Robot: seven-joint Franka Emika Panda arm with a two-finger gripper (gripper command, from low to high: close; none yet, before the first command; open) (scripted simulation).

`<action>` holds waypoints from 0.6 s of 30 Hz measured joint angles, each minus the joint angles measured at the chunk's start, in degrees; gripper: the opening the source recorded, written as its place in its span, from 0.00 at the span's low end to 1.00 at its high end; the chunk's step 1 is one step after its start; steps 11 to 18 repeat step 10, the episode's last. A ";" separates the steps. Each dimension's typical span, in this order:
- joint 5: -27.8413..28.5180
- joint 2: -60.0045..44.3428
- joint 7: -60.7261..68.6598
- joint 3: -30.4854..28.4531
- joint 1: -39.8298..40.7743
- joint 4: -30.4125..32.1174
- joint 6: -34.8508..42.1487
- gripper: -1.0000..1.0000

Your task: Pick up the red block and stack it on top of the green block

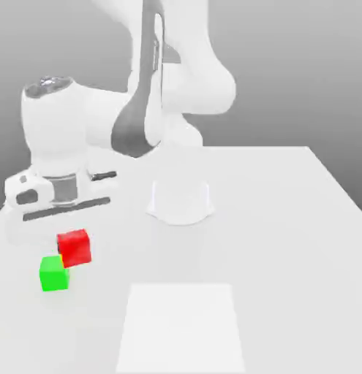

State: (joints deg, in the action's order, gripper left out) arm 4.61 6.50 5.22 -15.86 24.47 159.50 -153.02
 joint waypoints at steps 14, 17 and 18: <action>-9.80 -11.89 6.50 1.13 2.11 -0.29 -11.25 1.00; -9.80 -11.89 6.50 1.13 2.11 -0.29 -11.25 1.00; -9.80 -11.89 6.50 1.13 2.11 -0.29 -11.25 1.00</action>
